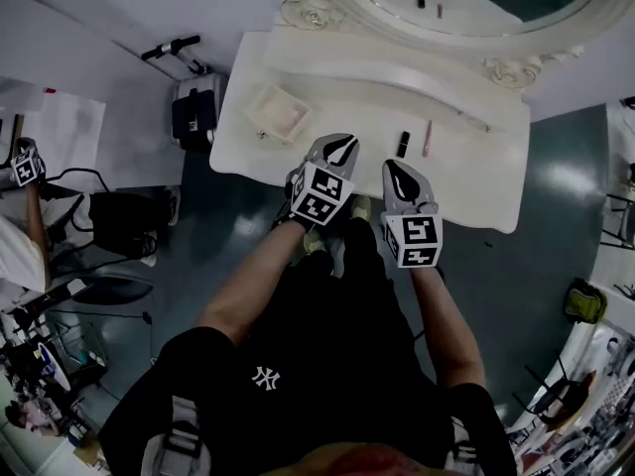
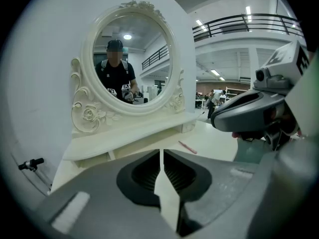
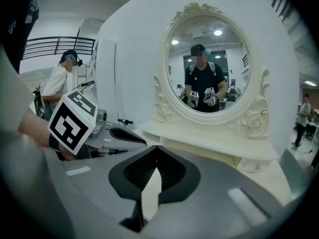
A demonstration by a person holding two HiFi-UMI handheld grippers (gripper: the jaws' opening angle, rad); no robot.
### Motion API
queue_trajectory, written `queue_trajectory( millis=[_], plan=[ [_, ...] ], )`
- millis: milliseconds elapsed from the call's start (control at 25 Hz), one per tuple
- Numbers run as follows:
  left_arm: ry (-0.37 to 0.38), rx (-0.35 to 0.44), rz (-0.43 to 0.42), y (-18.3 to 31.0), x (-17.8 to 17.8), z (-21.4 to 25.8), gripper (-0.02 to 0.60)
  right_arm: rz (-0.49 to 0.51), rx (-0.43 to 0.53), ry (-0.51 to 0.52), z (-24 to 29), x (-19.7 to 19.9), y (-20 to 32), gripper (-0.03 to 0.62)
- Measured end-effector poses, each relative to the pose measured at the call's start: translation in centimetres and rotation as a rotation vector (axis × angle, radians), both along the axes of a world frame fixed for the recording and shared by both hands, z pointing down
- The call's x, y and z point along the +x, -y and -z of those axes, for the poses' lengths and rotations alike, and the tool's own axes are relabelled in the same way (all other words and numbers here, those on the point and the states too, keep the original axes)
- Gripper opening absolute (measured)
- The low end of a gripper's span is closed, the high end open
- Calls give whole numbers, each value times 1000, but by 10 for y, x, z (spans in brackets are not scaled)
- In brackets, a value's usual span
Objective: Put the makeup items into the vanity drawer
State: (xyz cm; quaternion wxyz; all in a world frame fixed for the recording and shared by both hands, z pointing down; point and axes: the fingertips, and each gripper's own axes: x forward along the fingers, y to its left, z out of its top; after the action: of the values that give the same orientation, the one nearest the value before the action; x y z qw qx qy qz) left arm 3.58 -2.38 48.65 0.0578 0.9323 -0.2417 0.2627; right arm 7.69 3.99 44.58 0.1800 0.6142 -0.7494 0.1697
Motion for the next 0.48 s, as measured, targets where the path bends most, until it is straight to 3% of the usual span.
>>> queue_trajectory(
  millis=[160,480],
  plan=[
    [-7,-7,-31,-15,21,-1,0,-37,-4,-3,-3,19,-10,25],
    [-13,-41,-80,-34,64,-11,0,-91,-17,4,-12,49,-23,25]
  ],
)
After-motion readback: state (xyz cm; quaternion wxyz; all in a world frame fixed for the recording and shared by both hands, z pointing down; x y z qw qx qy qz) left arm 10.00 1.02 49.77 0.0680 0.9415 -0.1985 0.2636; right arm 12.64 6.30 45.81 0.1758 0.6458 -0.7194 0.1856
